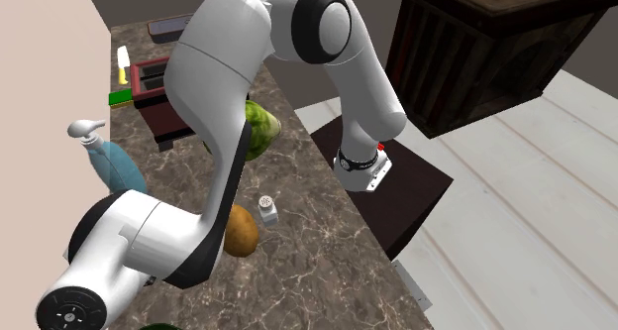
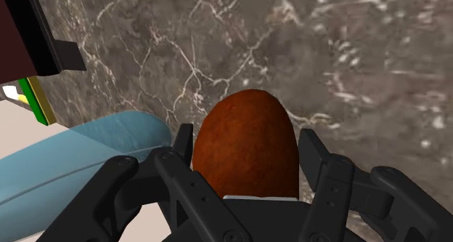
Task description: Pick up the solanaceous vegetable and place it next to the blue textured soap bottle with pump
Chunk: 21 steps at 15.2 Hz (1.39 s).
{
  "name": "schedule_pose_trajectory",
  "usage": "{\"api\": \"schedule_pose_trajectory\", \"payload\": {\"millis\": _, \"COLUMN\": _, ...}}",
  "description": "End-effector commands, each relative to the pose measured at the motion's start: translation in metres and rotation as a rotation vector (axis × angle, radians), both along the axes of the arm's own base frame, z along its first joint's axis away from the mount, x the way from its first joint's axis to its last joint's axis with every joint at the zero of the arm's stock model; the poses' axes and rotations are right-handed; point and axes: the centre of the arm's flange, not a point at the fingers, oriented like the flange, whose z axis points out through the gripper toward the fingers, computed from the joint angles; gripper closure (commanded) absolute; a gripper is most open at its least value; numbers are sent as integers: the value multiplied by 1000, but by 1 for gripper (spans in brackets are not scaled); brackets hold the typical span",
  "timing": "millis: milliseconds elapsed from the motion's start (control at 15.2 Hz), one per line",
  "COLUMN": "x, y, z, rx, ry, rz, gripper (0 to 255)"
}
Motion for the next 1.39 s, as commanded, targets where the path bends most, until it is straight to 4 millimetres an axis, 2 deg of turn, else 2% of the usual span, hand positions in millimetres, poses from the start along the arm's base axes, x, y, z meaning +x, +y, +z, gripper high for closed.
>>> {"api": "schedule_pose_trajectory", "payload": {"millis": 0, "x": 0, "y": 0, "z": 0, "rx": 0, "ry": 0, "rz": 0, "gripper": 255}}
{"api": "schedule_pose_trajectory", "payload": {"millis": 132, "x": 0, "y": 0, "z": 0, "rx": 0, "ry": 0, "rz": 0, "gripper": 255}}
{"api": "schedule_pose_trajectory", "payload": {"millis": 198, "x": 0, "y": 0, "z": 0, "rx": 0, "ry": 0, "rz": 0, "gripper": 0}}
{"api": "schedule_pose_trajectory", "payload": {"millis": 528, "x": 0, "y": 0, "z": 0, "rx": 0, "ry": 0, "rz": 0, "gripper": 0}}
{"api": "schedule_pose_trajectory", "payload": {"millis": 792, "x": 9, "y": 31, "z": 38, "rx": 0, "ry": 0, "rz": 0, "gripper": 0}}
{"api": "schedule_pose_trajectory", "payload": {"millis": 1320, "x": 9, "y": 31, "z": 38, "rx": 0, "ry": 0, "rz": 0, "gripper": 0}}
